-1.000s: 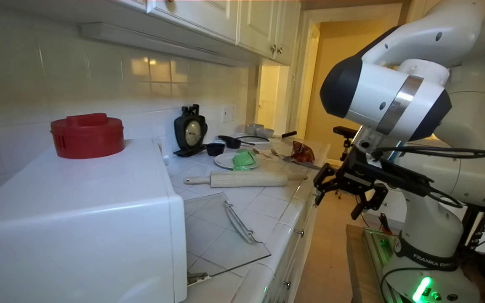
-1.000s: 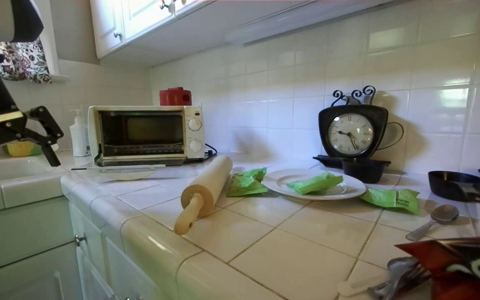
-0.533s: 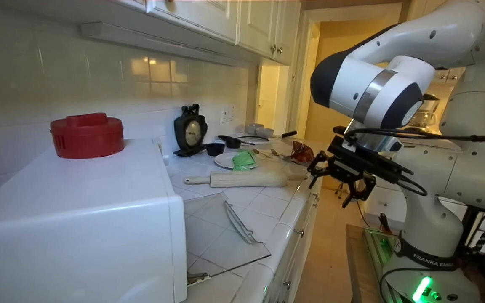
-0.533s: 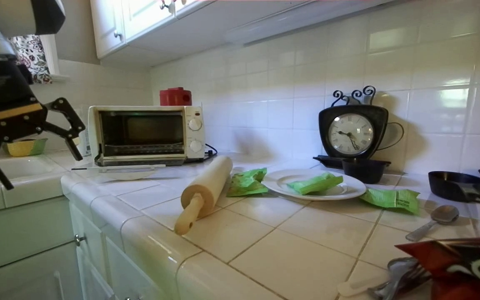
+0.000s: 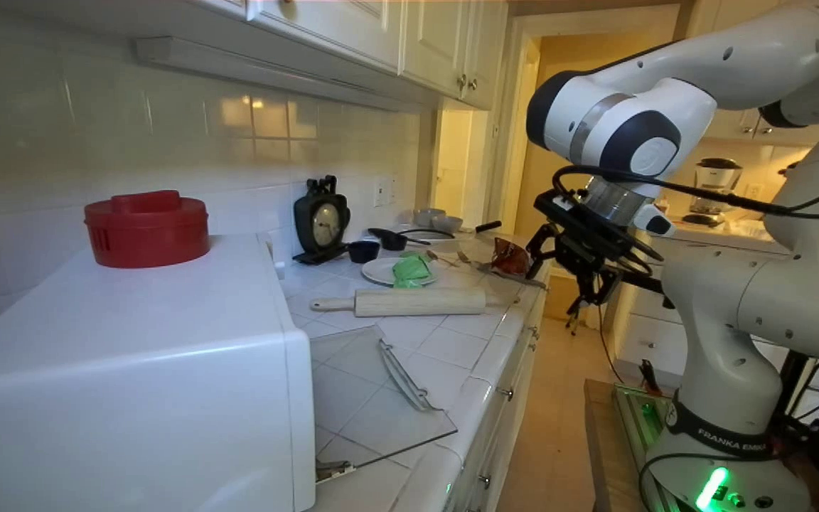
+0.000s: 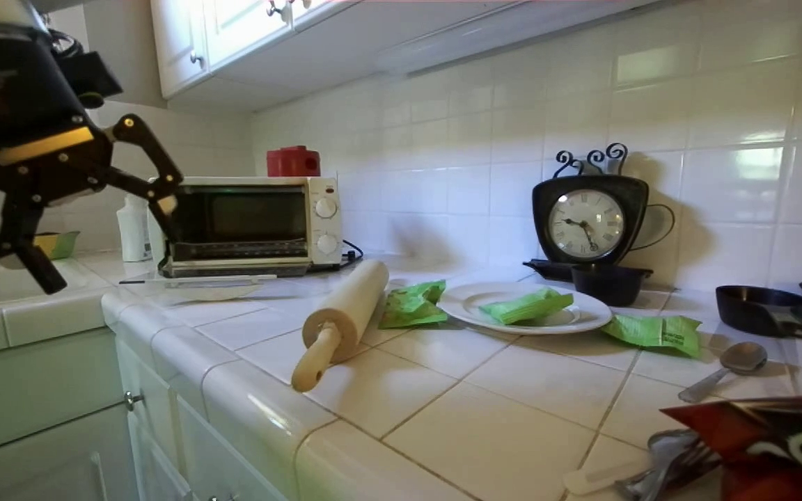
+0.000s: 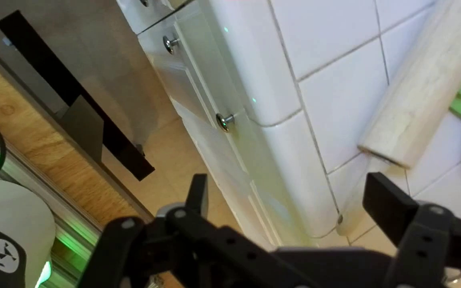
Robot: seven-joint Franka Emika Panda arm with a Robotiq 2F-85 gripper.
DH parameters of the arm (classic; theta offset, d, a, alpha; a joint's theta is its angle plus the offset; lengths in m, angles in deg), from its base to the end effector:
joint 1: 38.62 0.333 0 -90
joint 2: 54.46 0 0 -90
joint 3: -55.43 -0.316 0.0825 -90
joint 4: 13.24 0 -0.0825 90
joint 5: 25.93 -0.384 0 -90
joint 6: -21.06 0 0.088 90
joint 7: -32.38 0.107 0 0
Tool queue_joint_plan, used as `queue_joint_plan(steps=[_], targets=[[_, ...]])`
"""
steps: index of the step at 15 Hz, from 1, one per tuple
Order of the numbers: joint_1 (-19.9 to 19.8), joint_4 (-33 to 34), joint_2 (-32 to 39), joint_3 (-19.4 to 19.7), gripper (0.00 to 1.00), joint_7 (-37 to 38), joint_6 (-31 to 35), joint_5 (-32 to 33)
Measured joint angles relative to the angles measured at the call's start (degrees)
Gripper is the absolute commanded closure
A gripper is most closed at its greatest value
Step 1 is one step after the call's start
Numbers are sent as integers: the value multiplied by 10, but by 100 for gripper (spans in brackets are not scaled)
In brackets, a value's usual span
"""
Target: Open the oven and put the green packet into it
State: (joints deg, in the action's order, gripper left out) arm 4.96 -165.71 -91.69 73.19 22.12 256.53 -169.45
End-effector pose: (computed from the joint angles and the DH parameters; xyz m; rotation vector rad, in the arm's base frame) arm 0.2255 0.0102 0.4283 -1.3846 2.5283 -0.4847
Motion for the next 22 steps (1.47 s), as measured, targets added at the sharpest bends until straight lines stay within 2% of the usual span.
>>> queue_joint_plan(steps=[4,7,9,12,15,22], targets=[[-93,0,-22,0,0,21,0,0],[-141,2,-31,1,0,58,-1,0],[-157,3,-34,1,0,68,-2,0],[-160,4,-36,-1,0,73,-2,0],[-156,-2,-38,4,0,-10,-1,0],[-148,3,-87,71,0,-290,2,1]])
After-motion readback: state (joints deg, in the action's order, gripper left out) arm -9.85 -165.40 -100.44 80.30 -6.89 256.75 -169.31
